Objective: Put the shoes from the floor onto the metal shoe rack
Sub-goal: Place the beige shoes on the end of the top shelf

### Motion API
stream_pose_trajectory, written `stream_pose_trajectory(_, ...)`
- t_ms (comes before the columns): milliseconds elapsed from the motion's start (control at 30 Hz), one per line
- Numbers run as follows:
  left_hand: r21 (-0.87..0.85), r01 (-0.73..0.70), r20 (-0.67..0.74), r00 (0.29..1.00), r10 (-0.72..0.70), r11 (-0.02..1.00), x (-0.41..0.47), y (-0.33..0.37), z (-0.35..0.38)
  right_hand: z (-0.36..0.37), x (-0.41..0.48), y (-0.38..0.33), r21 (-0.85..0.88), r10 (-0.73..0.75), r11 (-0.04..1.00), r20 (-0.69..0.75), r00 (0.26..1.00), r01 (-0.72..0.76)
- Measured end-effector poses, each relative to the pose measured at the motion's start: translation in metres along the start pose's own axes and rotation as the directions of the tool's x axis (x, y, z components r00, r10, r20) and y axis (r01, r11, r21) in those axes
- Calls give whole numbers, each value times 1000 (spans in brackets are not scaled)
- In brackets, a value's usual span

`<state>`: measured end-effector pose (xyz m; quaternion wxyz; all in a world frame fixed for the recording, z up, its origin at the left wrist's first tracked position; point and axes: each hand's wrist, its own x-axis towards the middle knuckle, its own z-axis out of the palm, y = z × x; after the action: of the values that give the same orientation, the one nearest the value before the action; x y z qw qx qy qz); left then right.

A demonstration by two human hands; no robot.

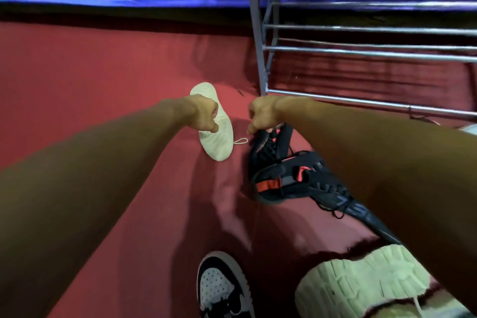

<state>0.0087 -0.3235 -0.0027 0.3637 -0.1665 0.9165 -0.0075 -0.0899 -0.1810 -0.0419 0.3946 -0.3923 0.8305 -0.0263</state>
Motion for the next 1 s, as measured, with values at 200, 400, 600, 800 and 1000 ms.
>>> stream_pose_trajectory(200,-96,15,59,998,-9,995,33,-21,33,25,40,-20,3,-33,999,70,997,33)
stream_pose_trajectory(400,-150,40,86,996,-28,988,58,-37,55,48,64,-16,2,-41,999,45,998,41)
stream_pose_trajectory(600,-285,54,23,999,-49,957,71,-56,82,51,75,-19,25,27,999,-116,993,-24)
stream_pose_trajectory(800,-500,60,37,998,-48,864,71,-61,90,60,95,-24,269,62,963,-122,991,-27)
stream_pose_trajectory(1000,-557,3,-45,998,-34,831,49,-58,64,35,66,-21,385,65,923,-160,985,2)
